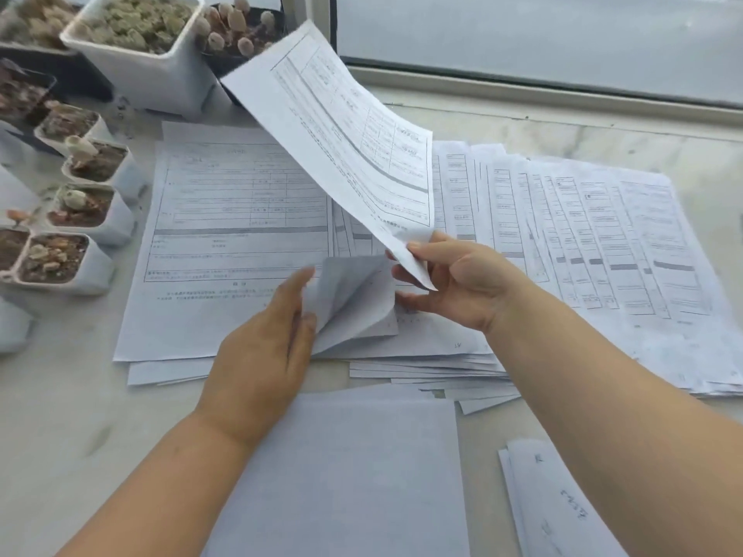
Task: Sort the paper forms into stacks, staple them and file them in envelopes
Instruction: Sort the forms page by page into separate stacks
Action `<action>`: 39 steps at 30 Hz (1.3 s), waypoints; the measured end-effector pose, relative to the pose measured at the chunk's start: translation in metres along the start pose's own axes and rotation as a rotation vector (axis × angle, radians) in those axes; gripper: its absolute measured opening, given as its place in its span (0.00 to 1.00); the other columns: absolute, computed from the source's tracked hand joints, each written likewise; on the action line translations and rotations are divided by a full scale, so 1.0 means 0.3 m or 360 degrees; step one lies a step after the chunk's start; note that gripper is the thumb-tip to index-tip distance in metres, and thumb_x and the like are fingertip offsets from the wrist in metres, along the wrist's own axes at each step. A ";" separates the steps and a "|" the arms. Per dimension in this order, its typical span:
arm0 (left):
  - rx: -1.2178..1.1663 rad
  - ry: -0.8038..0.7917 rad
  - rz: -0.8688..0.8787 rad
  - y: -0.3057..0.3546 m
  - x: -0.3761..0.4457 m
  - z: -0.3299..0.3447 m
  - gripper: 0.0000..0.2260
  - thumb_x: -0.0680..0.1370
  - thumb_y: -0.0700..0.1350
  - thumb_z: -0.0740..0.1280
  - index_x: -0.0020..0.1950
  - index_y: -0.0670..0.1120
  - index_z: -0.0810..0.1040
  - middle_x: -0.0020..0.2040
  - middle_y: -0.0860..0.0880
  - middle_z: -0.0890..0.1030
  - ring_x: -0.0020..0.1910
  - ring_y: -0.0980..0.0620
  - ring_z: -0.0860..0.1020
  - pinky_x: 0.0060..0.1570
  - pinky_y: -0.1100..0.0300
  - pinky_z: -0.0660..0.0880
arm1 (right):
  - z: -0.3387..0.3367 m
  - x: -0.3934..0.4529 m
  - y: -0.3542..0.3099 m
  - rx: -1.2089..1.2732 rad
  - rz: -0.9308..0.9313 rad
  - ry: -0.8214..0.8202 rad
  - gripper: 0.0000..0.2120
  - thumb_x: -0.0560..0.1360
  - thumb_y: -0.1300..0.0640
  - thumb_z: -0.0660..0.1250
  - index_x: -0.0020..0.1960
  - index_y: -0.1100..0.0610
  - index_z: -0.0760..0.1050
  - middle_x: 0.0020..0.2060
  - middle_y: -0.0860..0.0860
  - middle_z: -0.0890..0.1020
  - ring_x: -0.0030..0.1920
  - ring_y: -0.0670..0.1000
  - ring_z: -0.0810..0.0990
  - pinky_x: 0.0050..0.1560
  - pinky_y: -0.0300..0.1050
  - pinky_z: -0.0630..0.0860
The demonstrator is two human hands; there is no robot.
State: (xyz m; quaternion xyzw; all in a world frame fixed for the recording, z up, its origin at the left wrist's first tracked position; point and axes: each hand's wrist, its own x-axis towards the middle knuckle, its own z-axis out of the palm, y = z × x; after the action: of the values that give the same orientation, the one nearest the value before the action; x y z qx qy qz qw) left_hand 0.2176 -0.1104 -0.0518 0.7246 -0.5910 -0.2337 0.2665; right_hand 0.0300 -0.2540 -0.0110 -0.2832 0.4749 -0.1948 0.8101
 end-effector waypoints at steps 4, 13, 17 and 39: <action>-0.0098 0.0168 0.0035 0.017 0.001 0.008 0.26 0.79 0.42 0.55 0.71 0.69 0.59 0.68 0.53 0.72 0.62 0.54 0.73 0.55 0.64 0.72 | 0.015 0.002 -0.007 -0.0005 0.0015 -0.0008 0.10 0.80 0.65 0.59 0.50 0.55 0.78 0.40 0.51 0.84 0.39 0.48 0.84 0.35 0.43 0.77; 0.0138 0.0113 -0.0082 0.024 -0.001 0.002 0.25 0.70 0.60 0.66 0.67 0.62 0.68 0.35 0.58 0.73 0.30 0.58 0.71 0.37 0.58 0.73 | 0.052 0.011 -0.019 0.0038 -0.0023 -0.0094 0.09 0.79 0.65 0.59 0.50 0.55 0.77 0.38 0.51 0.84 0.37 0.48 0.84 0.47 0.50 0.81; -0.0011 0.0280 -0.0163 0.040 -0.002 0.029 0.41 0.73 0.39 0.71 0.74 0.63 0.50 0.57 0.55 0.78 0.36 0.56 0.74 0.38 0.61 0.68 | 0.038 -0.010 -0.035 -0.0013 -0.0123 -0.0015 0.09 0.79 0.65 0.60 0.49 0.55 0.77 0.38 0.50 0.85 0.38 0.48 0.83 0.58 0.57 0.76; -0.1060 0.1085 -0.0474 0.061 -0.002 -0.002 0.08 0.82 0.45 0.61 0.58 0.56 0.75 0.55 0.58 0.80 0.57 0.65 0.77 0.60 0.67 0.71 | -0.084 -0.042 0.071 -0.1041 -0.0209 0.0610 0.07 0.76 0.63 0.65 0.46 0.56 0.82 0.47 0.57 0.86 0.47 0.59 0.85 0.52 0.59 0.81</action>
State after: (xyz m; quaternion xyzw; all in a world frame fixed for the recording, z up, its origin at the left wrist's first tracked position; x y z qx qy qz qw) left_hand 0.2045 -0.1126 -0.0392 0.7119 -0.2535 -0.1952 0.6252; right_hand 0.0028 -0.2372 -0.0261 -0.5151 0.6356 -0.1339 0.5592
